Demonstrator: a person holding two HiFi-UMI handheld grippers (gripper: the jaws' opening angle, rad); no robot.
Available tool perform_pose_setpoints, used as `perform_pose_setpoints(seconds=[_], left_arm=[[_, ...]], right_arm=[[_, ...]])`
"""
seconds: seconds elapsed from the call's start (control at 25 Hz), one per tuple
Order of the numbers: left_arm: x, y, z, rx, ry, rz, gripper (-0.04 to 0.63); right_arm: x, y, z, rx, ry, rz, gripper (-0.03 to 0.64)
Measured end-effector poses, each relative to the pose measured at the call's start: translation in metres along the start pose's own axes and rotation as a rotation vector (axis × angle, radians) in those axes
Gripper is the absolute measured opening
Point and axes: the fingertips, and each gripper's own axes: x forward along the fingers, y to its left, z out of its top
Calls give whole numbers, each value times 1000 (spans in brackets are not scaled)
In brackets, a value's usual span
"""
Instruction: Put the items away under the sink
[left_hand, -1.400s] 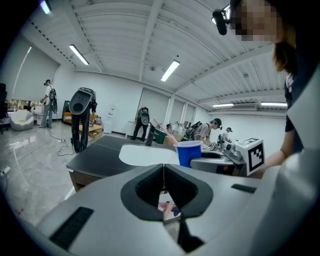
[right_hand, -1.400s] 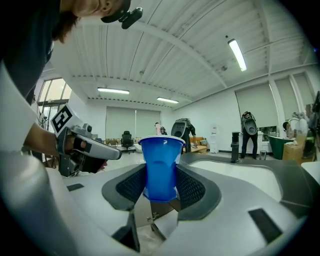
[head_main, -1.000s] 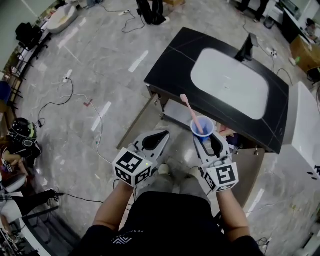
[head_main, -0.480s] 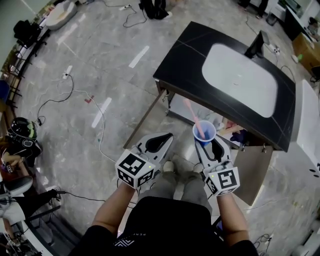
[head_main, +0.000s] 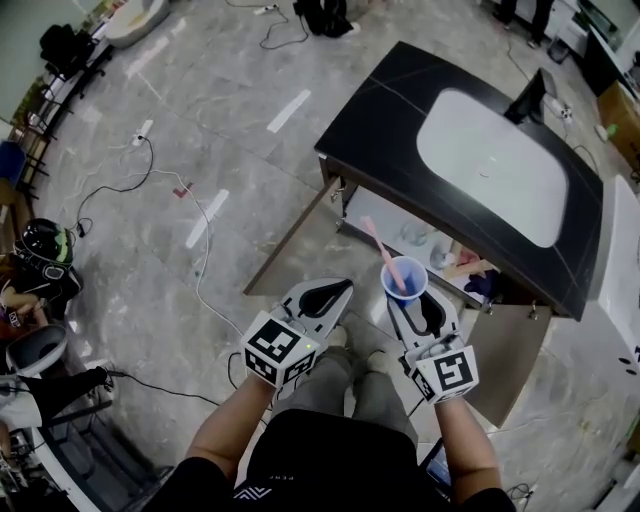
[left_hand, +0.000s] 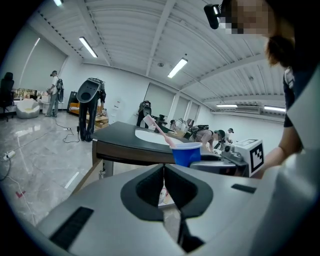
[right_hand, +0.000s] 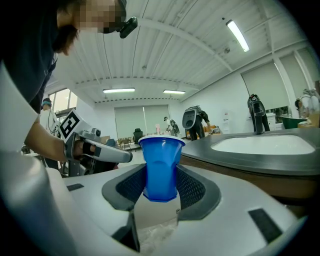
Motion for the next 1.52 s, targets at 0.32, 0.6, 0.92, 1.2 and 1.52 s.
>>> perform_pose_setpoints(seconds=[0.32,0.6,0.92,1.2,1.52], left_arm=[[33,10,-55,-36,-8,22,11],[63,30,-102,-41,-21,53,11],[97,52,-154,-67,-7,71,11],[133,79,-184,-58,-19,88,11],[163,109,-216,-48,-45,102,11]], right_arm=[[9,-17,-48,-2,-5,31,201],[26,-35,-103,3,-10,39,201],[47,-58,-158,8,-4,41,201],[67,-82,-205,17,-12,41,201],[100,-106,-248,2,-23,49,201]])
